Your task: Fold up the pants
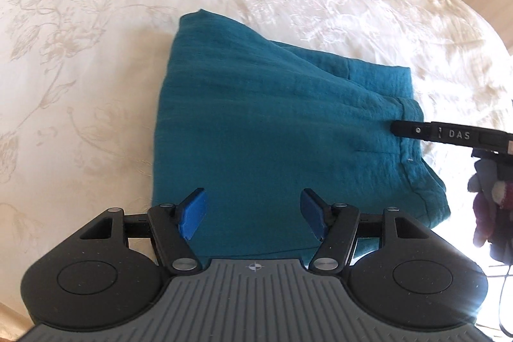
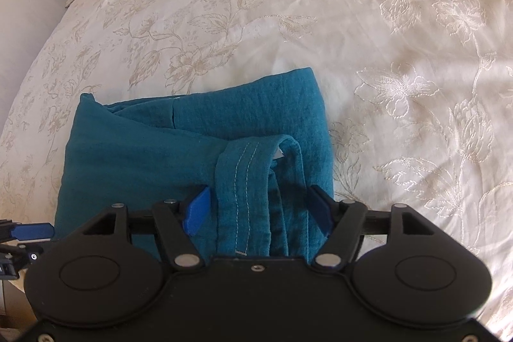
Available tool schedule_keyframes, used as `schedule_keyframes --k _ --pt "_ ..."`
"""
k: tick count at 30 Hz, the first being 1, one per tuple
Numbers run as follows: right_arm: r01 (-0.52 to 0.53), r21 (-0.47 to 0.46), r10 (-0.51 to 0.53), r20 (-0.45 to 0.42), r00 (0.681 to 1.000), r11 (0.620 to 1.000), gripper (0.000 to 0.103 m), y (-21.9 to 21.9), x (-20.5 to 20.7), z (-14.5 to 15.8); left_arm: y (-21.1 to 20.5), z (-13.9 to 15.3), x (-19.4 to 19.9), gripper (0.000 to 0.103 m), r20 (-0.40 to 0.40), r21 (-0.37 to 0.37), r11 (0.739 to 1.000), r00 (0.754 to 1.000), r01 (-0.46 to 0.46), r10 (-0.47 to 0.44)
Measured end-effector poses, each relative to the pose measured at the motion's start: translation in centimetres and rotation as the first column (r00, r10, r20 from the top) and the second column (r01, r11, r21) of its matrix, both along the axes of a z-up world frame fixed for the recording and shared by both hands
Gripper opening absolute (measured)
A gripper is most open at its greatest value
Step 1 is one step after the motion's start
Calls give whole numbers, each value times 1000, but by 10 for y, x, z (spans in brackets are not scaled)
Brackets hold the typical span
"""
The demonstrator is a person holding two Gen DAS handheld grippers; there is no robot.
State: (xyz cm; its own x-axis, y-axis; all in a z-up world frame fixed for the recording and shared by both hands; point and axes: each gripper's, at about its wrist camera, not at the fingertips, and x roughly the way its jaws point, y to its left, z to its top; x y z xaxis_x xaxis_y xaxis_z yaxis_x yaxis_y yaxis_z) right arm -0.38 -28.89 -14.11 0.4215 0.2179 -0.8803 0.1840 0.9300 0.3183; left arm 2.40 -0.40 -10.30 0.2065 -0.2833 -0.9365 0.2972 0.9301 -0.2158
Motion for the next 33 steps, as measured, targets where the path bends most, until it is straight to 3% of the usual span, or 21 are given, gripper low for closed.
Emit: schedule_keyframes --k 9,14,19,25,29,33 --pt "9 -64 -8 24 1000 998 70 4 3 1 22 1 11 62 -11 28 998 999 -50 50" --pt "-10 -47 8 -44 999 999 70 10 -5 -9 25 -1 14 62 -10 29 998 998 -55 55" --pt "28 -53 -25 58 998 998 70 9 -21 14 32 -2 18 62 -1 26 997 997 -74 74" --pt "11 -72 -2 126 992 997 72 0 3 19 38 -1 20 62 6 36 996 997 -76 76" --pt "-60 -34 63 94 994 998 72 -2 23 3 40 1 20 62 10 38 996 997 -78 78" --pt "-78 63 76 30 997 995 73 -9 25 -15 45 1 18 62 3 41 994 995 -97 97"
